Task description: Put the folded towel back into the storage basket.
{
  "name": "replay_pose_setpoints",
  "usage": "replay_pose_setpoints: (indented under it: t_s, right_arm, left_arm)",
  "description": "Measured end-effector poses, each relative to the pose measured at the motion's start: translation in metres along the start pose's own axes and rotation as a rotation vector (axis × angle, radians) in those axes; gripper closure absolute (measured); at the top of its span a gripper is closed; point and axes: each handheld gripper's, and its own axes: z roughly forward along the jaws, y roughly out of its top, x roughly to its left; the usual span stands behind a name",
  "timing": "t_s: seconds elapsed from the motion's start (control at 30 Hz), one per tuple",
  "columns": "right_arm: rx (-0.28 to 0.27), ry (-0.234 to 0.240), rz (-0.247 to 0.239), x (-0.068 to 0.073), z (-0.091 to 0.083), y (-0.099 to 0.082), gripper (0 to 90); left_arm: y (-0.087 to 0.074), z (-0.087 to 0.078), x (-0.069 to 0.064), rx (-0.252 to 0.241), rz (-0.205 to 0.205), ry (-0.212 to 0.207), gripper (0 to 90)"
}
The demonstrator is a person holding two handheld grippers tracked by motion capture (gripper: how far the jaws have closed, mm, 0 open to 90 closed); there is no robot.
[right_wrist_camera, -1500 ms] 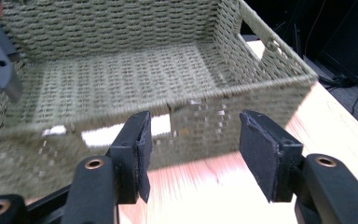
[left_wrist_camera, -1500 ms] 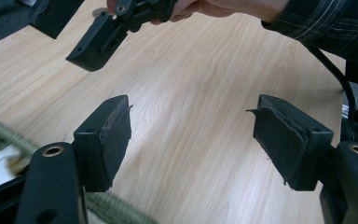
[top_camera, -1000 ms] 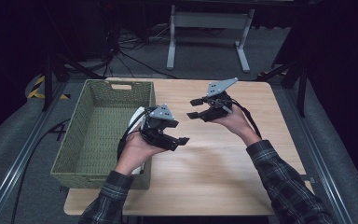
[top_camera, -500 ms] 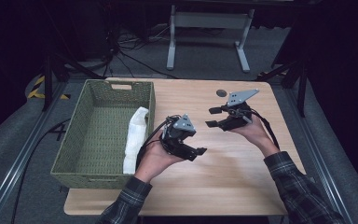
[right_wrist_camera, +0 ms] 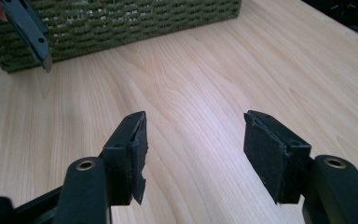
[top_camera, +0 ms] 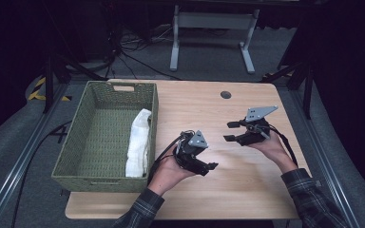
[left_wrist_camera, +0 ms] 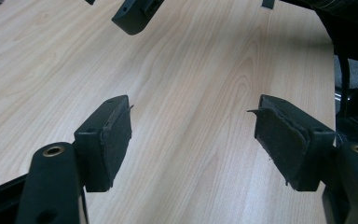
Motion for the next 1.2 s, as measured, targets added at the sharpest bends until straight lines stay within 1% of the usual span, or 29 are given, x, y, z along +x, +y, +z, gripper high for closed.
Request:
replay_pose_setpoints:
  t_s: [0.07,0.23,0.3,0.4,0.43,0.5,0.53,0.6,0.7,0.73,0.8,0.9,0.93,0.97,1.0,1.03,1.07,1.1,1.17,1.2]
  right_arm:
    - [-0.001,-0.001,0.0,0.0,0.0,-0.003,39.9]
    - [0.009,-0.004,0.022,0.005,-0.002,-0.021,39.5]
    - [0.029,-0.01,0.02,0.007,-0.003,-0.028,39.2]
    - [0.032,-0.01,0.025,0.009,-0.003,-0.033,39.2]
    - [0.048,-0.015,0.026,0.011,-0.003,-0.038,37.8]
    - [0.056,-0.015,0.027,0.012,-0.003,-0.041,37.8]
    - [0.061,-0.015,0.028,0.013,-0.003,-0.045,37.4]
    - [0.08,-0.015,0.04,0.014,-0.003,-0.053,36.4]
    - [0.091,-0.018,0.046,0.016,-0.003,-0.062,36.2]
    - [0.095,-0.022,0.048,0.016,-0.003,-0.064,36.1]
    - [0.105,-0.031,0.048,0.017,-0.003,-0.068,35.0]
    - [0.107,-0.054,0.046,0.017,-0.005,-0.075,34.3]
    - [0.112,-0.063,0.047,0.017,-0.005,-0.077,33.5]
    - [0.115,-0.071,0.045,0.016,-0.005,-0.079,33.4]
    - [0.123,-0.071,0.054,0.016,-0.005,-0.081,33.2]
    - [0.123,-0.073,0.052,0.015,-0.006,-0.083,32.7]
    - [0.124,-0.079,0.049,0.015,-0.005,-0.085,32.5]
    - [0.135,-0.077,0.057,0.015,-0.006,-0.086,32.5]
    - [0.141,-0.083,0.05,0.015,-0.005,-0.087,32.1]
    - [0.145,-0.08,0.047,0.015,-0.004,-0.088,32.1]
  left_arm:
    - [-0.002,0.003,-0.001,-0.003,0.001,-0.001,27.9]
    - [-0.011,0.014,-0.003,0.014,0.017,-0.003,27.9]
    - [-0.016,0.02,-0.004,0.019,0.015,-0.003,27.9]
    - [-0.019,0.023,-0.004,0.021,0.017,-0.003,27.8]
    - [-0.024,0.026,-0.004,0.032,0.019,0.003,27.8]
    - [-0.026,0.028,-0.005,0.03,0.014,0.003,27.6]
    - [-0.028,0.03,-0.004,0.035,0.022,0.003,27.6]
    - [-0.032,0.033,-0.005,0.04,0.022,0.004,27.4]
    - [-0.036,0.038,-0.005,0.068,0.04,0.007,27.3]
    - [-0.037,0.04,-0.006,0.062,0.039,0.012,27.2]
    - [-0.04,0.043,-0.006,0.076,0.034,0.013,27.1]
    - [-0.043,0.047,-0.007,0.101,0.039,0.022,25.8]
    - [-0.044,0.049,-0.006,0.103,0.047,0.02,25.7]
    - [-0.046,0.051,-0.006,0.114,0.043,0.017,25.3]
    - [-0.047,0.053,-0.006,0.124,0.049,0.019,25.1]
    - [-0.049,0.055,-0.005,0.137,0.053,0.021,24.7]
    - [-0.05,0.057,-0.006,0.148,0.043,0.021,23.8]
    - [-0.051,0.059,-0.005,0.152,0.051,0.017,23.6]
    - [-0.052,0.061,-0.005,0.168,0.051,0.023,23.2]
    - [-0.053,0.061,-0.006,0.163,0.056,0.027,22.4]
